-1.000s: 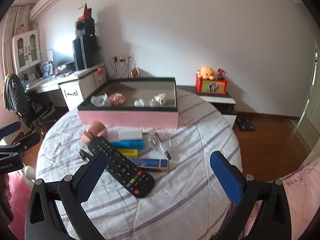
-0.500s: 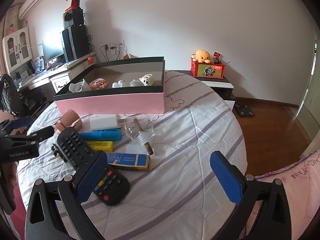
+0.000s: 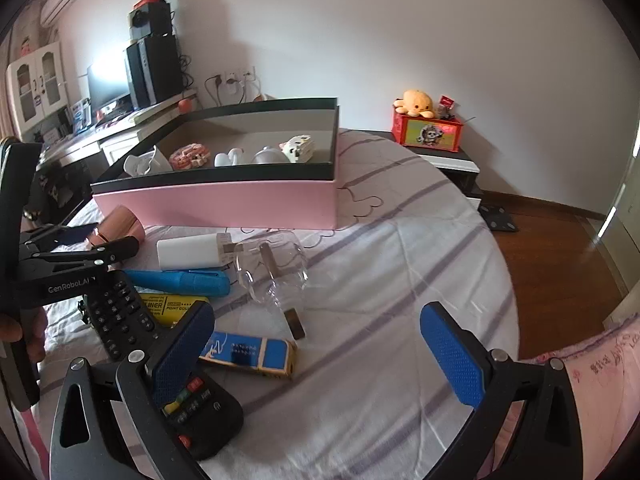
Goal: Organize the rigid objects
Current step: 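Grasp the rose-gold cup with the left tool while the right tool approaches the glass bottle, then grasp and lift the clear glass bottle with the right tool while the left tool lifts the cup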
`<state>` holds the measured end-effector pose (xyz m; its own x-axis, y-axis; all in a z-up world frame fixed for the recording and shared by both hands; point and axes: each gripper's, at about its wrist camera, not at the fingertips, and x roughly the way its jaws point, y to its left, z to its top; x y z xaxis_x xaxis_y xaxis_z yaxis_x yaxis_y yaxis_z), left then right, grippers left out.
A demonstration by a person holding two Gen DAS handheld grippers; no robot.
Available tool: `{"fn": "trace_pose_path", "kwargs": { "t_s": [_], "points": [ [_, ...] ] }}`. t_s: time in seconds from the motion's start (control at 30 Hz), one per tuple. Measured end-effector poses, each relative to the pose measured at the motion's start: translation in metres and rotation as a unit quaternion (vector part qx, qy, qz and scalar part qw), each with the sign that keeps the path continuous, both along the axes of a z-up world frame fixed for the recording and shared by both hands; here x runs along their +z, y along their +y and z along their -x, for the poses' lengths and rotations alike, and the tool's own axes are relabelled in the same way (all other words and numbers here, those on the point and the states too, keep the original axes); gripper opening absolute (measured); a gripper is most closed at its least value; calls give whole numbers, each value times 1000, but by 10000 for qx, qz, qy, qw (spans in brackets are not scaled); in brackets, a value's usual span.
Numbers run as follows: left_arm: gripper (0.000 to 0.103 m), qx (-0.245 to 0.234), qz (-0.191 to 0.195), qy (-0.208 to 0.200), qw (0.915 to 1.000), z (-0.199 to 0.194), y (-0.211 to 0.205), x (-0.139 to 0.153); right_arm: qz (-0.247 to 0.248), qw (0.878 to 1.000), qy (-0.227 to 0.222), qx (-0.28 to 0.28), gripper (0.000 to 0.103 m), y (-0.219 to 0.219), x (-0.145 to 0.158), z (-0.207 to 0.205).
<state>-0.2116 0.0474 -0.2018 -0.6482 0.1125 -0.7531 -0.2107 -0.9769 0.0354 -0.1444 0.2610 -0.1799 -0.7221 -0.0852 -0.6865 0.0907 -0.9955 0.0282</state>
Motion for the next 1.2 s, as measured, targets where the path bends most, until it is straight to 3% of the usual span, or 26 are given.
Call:
{"fn": "trace_pose_path", "kwargs": {
  "t_s": [0.07,0.27,0.4,0.47,0.53,0.57,0.83,1.2],
  "points": [
    [51,21,-16,11,10000,-3,-4,1,-31,9999,-37,109,103,-3,-2,5],
    [51,142,137,84,9998,-17,-18,5,-171,9992,-170,308,103,-12,-7,28],
    [50,249,297,129,9992,-23,-24,7,-335,9969,-408,577,94,-22,-14,45],
    [50,281,310,152,9990,-25,-25,9,-365,9960,-494,650,85,-24,-17,51],
    [50,281,362,187,9988,-27,-26,11,-343,9955,-519,718,57,-25,-17,56],
    [50,284,383,196,9987,-28,-26,13,-361,9949,-584,744,52,-26,-19,59],
    [48,238,339,368,9985,-41,-29,27,-317,9936,-559,926,50,-27,-21,58],
    [48,203,245,604,9977,-58,-34,48,-151,9963,-265,809,50,-25,3,39]
  ]
}}
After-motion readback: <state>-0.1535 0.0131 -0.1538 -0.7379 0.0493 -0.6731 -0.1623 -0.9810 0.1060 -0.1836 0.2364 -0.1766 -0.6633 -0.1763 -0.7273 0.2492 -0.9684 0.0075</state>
